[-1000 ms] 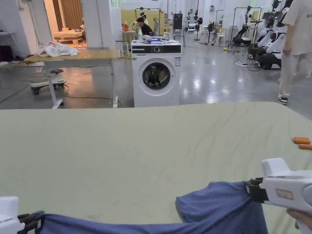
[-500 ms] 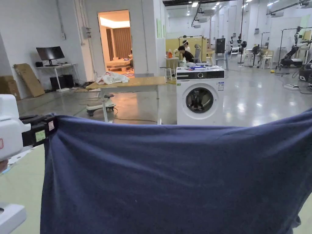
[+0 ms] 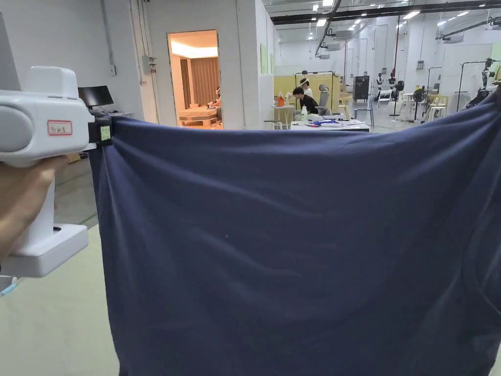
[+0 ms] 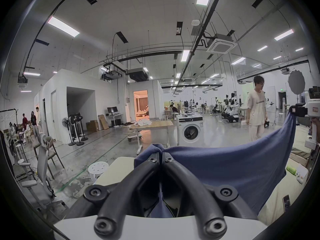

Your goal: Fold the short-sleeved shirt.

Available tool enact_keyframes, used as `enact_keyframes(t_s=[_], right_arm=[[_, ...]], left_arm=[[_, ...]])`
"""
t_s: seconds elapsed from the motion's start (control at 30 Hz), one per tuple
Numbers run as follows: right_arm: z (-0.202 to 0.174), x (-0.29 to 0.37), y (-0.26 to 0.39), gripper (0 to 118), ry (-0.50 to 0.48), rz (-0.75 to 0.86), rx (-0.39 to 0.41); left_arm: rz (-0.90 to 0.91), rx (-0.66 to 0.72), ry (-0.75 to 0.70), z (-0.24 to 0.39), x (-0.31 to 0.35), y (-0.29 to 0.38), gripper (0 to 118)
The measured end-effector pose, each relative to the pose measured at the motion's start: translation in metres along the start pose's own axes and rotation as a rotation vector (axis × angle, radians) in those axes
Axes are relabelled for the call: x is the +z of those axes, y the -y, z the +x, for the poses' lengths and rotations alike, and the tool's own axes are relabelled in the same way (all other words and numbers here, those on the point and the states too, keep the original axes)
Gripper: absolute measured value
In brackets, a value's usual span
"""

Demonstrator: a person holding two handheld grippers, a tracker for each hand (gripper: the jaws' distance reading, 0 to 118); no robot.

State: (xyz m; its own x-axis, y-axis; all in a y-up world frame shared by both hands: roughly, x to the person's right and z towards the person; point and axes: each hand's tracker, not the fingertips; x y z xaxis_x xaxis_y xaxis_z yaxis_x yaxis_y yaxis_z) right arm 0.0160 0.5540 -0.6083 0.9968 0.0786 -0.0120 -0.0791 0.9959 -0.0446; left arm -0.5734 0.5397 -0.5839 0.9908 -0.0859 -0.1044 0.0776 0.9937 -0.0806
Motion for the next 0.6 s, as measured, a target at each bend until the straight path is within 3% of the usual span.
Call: enact_keyframes(t_s=[0.3,0.5,0.6], right_arm=[[-0.006,-0.062,-0.039,2,0.087,0.045,-0.047],[-0.020,-0.071,-0.052,2,0.098,0.084,-0.014],[-0.026,-0.081,-0.057,2,0.128,0.099,-0.013]], left_arm=[[-0.017,-0.033,-0.063,0.010,-0.074,-0.015,0],[-0.009,-0.061,-0.097,0.010,-0.105,-0.018,0],[-0.012,0.012,-0.096,0.009,-0.116,-0.014,0]])
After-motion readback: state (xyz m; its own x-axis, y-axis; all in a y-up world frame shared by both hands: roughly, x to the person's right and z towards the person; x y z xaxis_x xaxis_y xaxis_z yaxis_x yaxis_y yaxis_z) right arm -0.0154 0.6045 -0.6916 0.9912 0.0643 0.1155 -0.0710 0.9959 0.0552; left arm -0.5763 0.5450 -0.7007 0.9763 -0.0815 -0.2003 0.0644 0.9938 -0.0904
